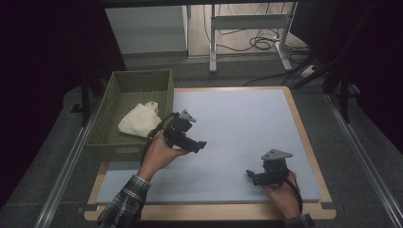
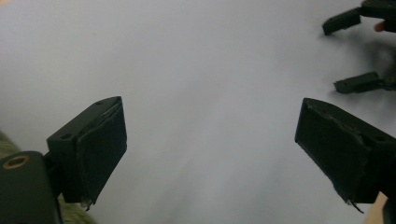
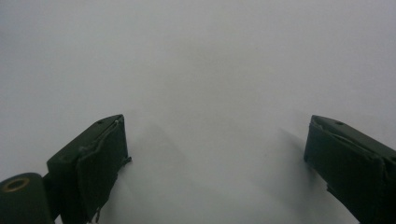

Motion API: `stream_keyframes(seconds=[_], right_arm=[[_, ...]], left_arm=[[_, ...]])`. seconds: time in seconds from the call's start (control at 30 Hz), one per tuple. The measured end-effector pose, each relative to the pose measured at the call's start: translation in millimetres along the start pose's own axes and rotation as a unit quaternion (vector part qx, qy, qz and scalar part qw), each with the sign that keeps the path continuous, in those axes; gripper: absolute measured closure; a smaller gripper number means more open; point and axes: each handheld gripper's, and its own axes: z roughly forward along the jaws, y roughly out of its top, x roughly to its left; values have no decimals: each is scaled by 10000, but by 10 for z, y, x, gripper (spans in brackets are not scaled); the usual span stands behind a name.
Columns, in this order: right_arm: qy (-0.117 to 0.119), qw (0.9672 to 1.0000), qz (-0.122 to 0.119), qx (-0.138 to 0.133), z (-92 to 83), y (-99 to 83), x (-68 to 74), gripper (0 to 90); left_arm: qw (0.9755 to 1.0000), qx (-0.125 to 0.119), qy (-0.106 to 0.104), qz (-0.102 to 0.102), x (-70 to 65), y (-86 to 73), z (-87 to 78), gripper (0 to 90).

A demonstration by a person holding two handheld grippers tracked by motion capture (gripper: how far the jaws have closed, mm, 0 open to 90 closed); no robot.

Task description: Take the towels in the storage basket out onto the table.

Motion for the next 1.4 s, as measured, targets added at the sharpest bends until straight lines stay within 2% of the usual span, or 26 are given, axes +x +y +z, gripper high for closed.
stream_keyframes(seconds=[0.13,0.23,0.37,0.5,0.63,0.7,0.73,0.9,1.0,1.07,1.3,1.4], right_arm=[[5,10000,0,0,0,0,0,64],[4,10000,-12,4,-1,-1,-1,64],[10,10000,-3,4,-2,0,3,64],[14,10000,-3,5,-1,0,3,64],[17,10000,-5,6,-2,0,3,64],[19,10000,-5,6,-2,0,3,65],[19,10000,-7,6,-2,0,3,64],[35,10000,-14,4,-2,-1,6,65],[41,10000,-23,4,-2,-1,6,65],[40,10000,-32,3,-2,-1,6,65],[46,10000,-43,0,-2,-1,7,64],[44,10000,-46,-2,-2,-1,8,65]], left_arm=[[9995,100,289,-58,182,77,-59,96],[9990,130,405,-136,306,98,-103,121],[9978,160,552,-345,523,114,-206,136],[9963,214,711,-440,710,118,-291,171],[9921,335,1016,-648,919,98,-361,198],[9911,310,1067,-727,983,76,-381,218],[9902,293,1078,-843,1033,53,-395,218],[9867,236,1104,-1166,1232,-91,-437,276],[9852,309,1065,-1311,1332,-184,-393,310],[9851,441,962,-1352,1403,-260,-317,353],[9826,927,1063,-1210,1586,-396,-79,421],[9803,1189,1121,-1108,1646,-426,33,433]])
